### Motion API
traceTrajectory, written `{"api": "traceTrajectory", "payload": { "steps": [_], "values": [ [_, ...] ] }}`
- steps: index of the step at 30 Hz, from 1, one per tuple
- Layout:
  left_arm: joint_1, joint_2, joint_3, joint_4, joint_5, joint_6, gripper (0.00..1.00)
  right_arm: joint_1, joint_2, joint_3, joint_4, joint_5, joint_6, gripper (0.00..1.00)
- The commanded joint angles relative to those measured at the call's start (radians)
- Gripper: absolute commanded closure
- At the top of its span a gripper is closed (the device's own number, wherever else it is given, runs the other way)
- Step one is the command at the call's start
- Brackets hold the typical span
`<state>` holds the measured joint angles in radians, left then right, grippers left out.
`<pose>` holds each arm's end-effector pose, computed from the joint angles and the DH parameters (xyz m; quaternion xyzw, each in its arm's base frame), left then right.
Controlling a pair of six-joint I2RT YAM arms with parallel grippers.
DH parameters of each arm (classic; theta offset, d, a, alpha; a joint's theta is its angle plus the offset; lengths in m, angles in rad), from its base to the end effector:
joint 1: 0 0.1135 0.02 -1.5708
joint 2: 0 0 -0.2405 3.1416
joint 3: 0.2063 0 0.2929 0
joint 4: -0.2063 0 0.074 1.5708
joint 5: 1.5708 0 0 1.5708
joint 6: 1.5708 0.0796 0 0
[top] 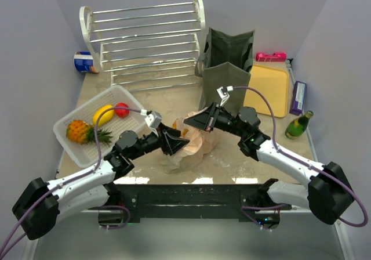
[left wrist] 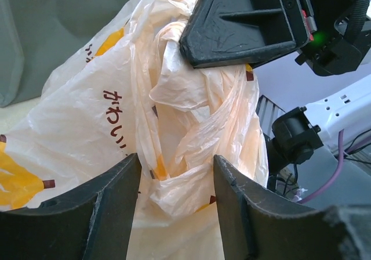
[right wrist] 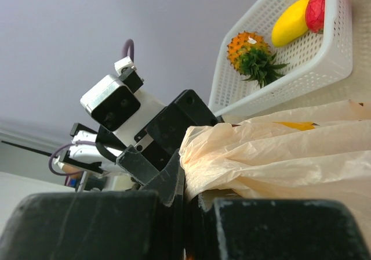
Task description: Place the mixed food into the grocery bags and tie them
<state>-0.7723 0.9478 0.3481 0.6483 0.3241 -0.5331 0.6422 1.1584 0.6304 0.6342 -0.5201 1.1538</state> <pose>0.1968 -0.2271 0.2038 0.1972 0.6619 -0.5224 0.5001 0.2516 0.2376 0.2564 -0.0215 0.6735 0.6692 0.3134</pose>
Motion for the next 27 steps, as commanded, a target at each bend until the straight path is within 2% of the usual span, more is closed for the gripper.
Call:
{"api": "traceTrajectory", "payload": {
  "steps": [1,7,11,15,24,26,27],
  "values": [
    [0.007,-0.090,0.052,-0.082,-0.049,0.083,0.42,-0.013,-0.006,0.018,0.088,-0.050,0.021,1.00],
    [0.018,-0.188,0.106,-0.162,-0.091,0.140,0.43,-0.022,-0.006,0.034,0.030,-0.084,0.001,1.00],
    [0.022,-0.161,0.144,-0.159,-0.051,0.156,0.44,-0.024,0.001,0.040,0.022,-0.104,0.001,1.00],
    [0.030,-0.129,0.163,-0.145,-0.025,0.185,0.49,-0.026,0.001,0.035,0.038,-0.116,0.012,1.00],
    [0.051,-0.046,0.219,-0.154,0.095,0.206,0.50,-0.026,0.003,0.032,0.067,-0.136,0.038,1.00],
    [0.051,-0.035,0.219,-0.138,0.121,0.205,0.52,-0.024,0.004,0.032,0.067,-0.139,0.038,1.00],
    [0.053,-0.032,0.218,-0.131,0.128,0.203,0.58,-0.024,0.006,0.034,0.067,-0.139,0.038,1.00]
  ]
}}
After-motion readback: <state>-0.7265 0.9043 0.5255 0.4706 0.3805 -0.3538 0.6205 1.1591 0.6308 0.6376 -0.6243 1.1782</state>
